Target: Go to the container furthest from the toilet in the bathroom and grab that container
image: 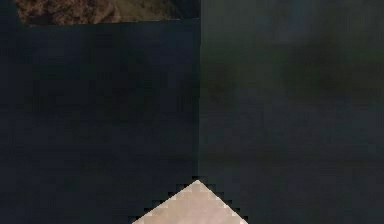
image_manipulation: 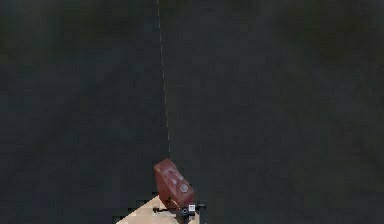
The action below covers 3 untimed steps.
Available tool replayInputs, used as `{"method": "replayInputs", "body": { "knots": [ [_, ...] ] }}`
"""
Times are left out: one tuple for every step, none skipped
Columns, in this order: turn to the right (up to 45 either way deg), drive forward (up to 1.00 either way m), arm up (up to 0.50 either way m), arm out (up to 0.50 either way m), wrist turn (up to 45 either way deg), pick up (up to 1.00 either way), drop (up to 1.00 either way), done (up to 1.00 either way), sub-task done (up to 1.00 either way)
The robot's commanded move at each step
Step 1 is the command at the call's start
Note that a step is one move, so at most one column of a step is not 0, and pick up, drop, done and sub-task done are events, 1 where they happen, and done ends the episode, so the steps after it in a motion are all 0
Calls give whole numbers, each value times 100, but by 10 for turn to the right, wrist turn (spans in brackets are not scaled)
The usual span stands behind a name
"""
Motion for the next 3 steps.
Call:
{"method": "replayInputs", "body": {
  "knots": [
    [0,0,0,0,360,0,0,0,0],
    [0,0,0,0,0,100,0,0,0],
    [0,0,10,0,0,0,0,0,0]
  ]
}}
